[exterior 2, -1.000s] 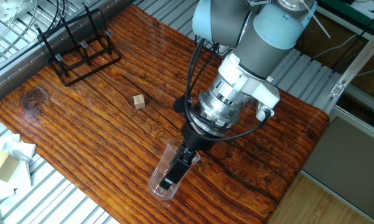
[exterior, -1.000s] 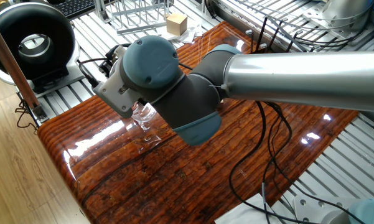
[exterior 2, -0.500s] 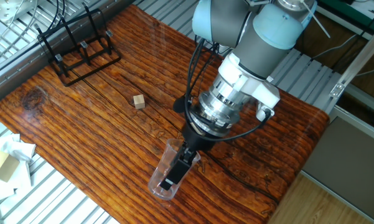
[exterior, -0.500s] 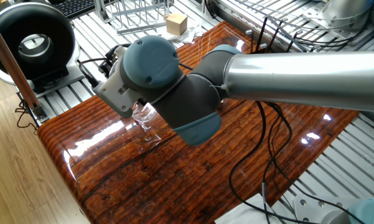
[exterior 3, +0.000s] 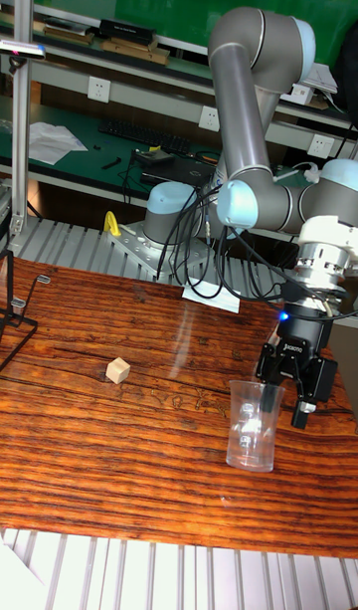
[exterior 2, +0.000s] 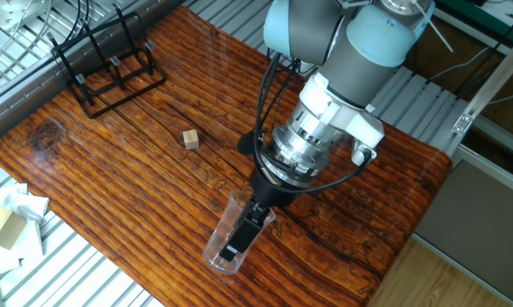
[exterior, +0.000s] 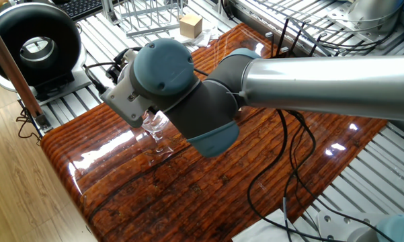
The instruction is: Take the cup off the cup rack
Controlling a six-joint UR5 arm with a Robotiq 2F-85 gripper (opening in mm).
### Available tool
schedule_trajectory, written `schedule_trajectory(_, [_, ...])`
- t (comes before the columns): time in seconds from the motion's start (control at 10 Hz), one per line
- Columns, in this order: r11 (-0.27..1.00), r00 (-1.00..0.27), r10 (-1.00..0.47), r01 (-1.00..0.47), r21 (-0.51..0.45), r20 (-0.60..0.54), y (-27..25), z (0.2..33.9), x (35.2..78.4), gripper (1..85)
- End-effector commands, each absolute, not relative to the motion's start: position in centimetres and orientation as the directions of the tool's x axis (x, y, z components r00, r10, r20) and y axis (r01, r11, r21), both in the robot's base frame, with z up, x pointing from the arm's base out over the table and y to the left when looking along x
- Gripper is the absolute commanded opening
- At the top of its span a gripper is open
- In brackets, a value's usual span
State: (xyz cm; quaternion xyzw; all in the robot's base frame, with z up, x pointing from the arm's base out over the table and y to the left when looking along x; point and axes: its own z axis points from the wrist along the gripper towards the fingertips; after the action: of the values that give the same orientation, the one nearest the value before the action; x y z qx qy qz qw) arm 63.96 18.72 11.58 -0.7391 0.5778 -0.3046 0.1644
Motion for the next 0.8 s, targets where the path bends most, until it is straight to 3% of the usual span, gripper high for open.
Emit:
schedule_trajectory(0.0, [-0.255,0.131,-0.961,-0.758,-0.600,0.243,18.6,11.6,64.0,72.3])
schedule_trajectory(0.7, [-0.243,0.123,-0.965,-0.751,-0.614,0.231,19.0,13.9,67.7,68.3])
